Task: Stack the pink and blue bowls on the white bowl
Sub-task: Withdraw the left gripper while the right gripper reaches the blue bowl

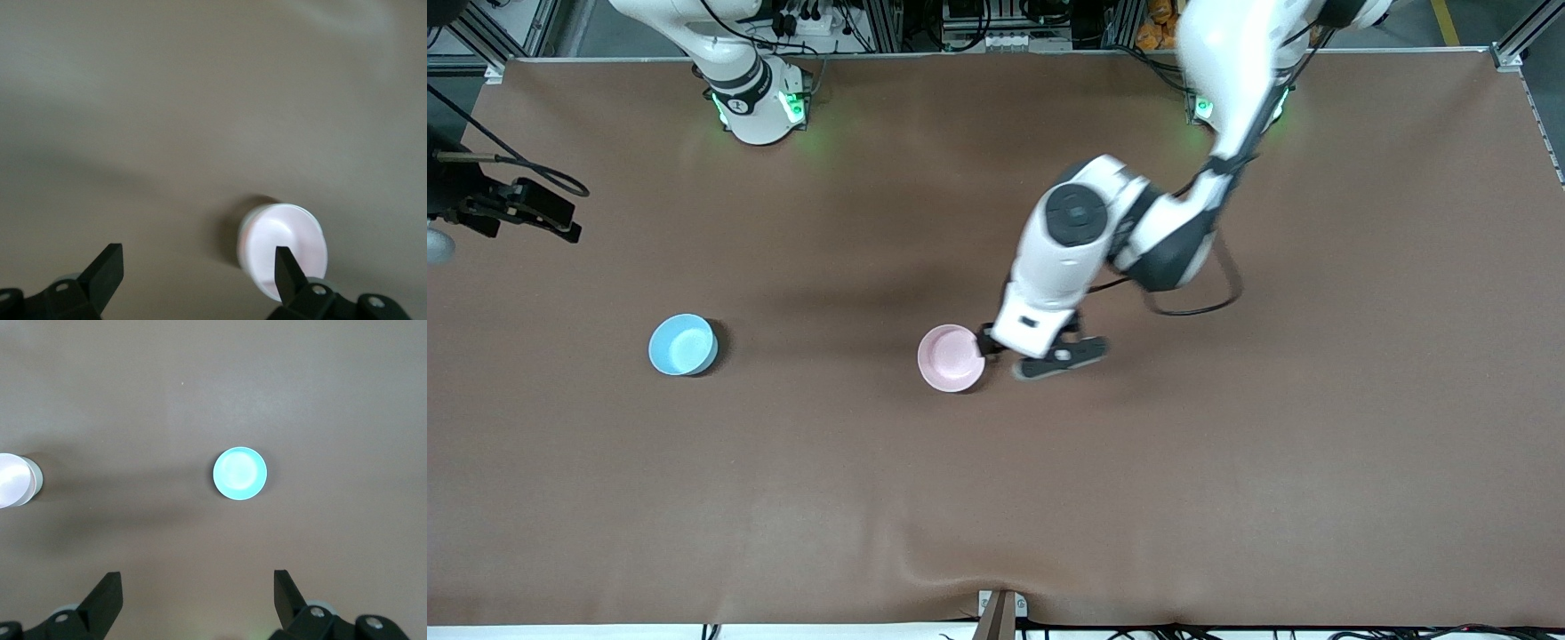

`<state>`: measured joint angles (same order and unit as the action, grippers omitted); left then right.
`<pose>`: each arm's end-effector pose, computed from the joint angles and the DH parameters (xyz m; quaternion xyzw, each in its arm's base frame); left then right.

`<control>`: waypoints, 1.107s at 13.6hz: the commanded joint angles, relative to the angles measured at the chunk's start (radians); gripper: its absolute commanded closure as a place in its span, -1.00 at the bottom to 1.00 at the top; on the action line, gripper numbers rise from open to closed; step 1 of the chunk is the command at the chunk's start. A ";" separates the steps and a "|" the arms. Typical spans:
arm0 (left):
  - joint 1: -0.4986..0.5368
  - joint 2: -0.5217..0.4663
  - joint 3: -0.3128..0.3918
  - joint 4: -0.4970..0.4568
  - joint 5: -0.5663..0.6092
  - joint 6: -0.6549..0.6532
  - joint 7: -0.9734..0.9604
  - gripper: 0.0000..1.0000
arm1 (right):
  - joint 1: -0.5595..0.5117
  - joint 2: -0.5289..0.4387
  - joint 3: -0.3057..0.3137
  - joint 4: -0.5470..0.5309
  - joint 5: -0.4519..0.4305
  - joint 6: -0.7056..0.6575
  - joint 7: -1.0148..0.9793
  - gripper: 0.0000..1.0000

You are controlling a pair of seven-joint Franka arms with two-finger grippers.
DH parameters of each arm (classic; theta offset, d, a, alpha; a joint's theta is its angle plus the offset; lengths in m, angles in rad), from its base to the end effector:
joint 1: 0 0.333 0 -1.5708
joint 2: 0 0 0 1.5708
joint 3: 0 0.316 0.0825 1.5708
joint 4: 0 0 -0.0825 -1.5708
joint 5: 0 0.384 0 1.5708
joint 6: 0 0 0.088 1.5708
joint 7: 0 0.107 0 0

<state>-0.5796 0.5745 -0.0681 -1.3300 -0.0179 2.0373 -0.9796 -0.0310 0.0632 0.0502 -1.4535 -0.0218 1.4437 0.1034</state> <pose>0.5898 -0.4338 0.4120 0.9820 0.1748 0.0268 0.0667 0.5612 0.0072 0.6332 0.9984 -0.0430 -0.0358 0.0115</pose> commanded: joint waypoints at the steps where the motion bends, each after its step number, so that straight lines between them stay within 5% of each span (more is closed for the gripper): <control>1: 0.093 -0.155 -0.006 -0.043 0.019 -0.199 0.074 -1.00 | -0.044 0.073 0.011 0.016 -0.020 0.006 -0.014 -1.00; 7: 0.351 -0.382 -0.012 -0.047 0.003 -0.555 0.425 -1.00 | -0.153 0.196 0.011 -0.069 -0.004 0.153 -0.205 -1.00; 15: 0.533 -0.588 -0.012 -0.280 0.038 -0.507 0.674 -1.00 | -0.245 0.308 0.013 -0.396 -0.003 0.636 -0.408 -1.00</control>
<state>-0.0701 0.0605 -0.0664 -1.5124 -0.0089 1.4733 -0.3489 -0.2334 0.3706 0.0456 -1.7756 -0.0227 1.9932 -0.2296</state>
